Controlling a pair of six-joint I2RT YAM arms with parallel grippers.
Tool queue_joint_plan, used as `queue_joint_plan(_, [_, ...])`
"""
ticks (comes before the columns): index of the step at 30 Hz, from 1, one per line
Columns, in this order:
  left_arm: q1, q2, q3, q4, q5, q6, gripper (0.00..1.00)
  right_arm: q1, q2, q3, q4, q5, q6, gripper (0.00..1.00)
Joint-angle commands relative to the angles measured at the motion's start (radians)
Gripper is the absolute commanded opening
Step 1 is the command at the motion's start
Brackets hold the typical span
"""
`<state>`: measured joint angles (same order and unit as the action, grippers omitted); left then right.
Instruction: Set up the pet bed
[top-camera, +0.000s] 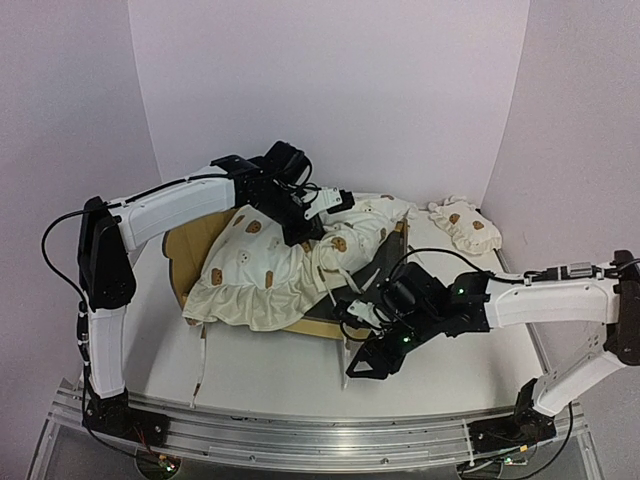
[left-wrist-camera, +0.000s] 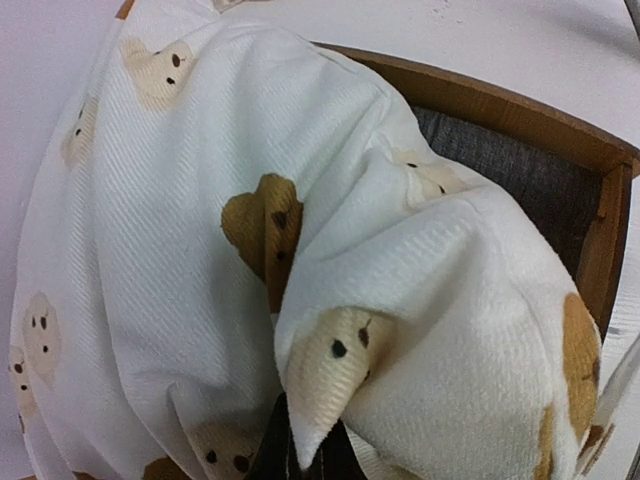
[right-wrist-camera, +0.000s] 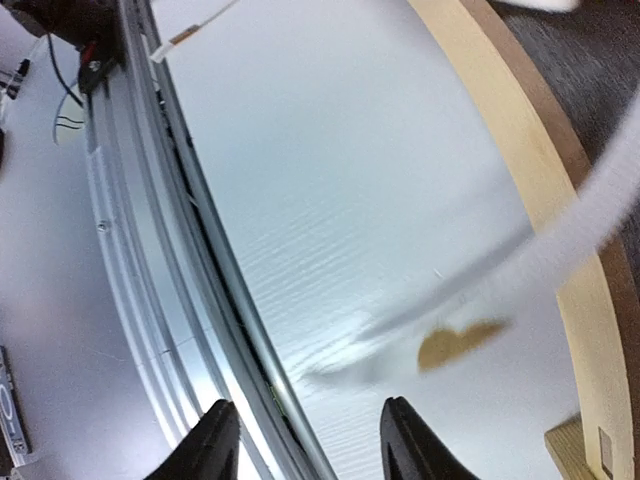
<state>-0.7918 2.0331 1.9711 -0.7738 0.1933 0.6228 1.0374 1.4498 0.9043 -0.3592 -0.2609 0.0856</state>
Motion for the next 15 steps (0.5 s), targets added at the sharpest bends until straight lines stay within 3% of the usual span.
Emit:
queue_joint_plan(1, [0.019,-0.07,-0.056,-0.005,0.001,0.052,0.0,-0.021,-0.094,0.042,0.036,0.139,-0.054,0.58])
queue_joint_plan(3, [0.019,-0.073,-0.067,-0.004,0.005,0.059,0.0,-0.07,-0.124,0.059,0.033,0.148,-0.069,0.58])
queue_joint_plan(8, [0.019,-0.062,-0.069,-0.001,0.019,0.053,0.0,-0.222,-0.064,0.094,0.037,0.178,-0.178,0.44])
queue_joint_plan(15, [0.02,-0.062,-0.06,-0.002,0.013,0.046,0.0,-0.287,0.162,0.221,0.041,0.092,-0.408,0.51])
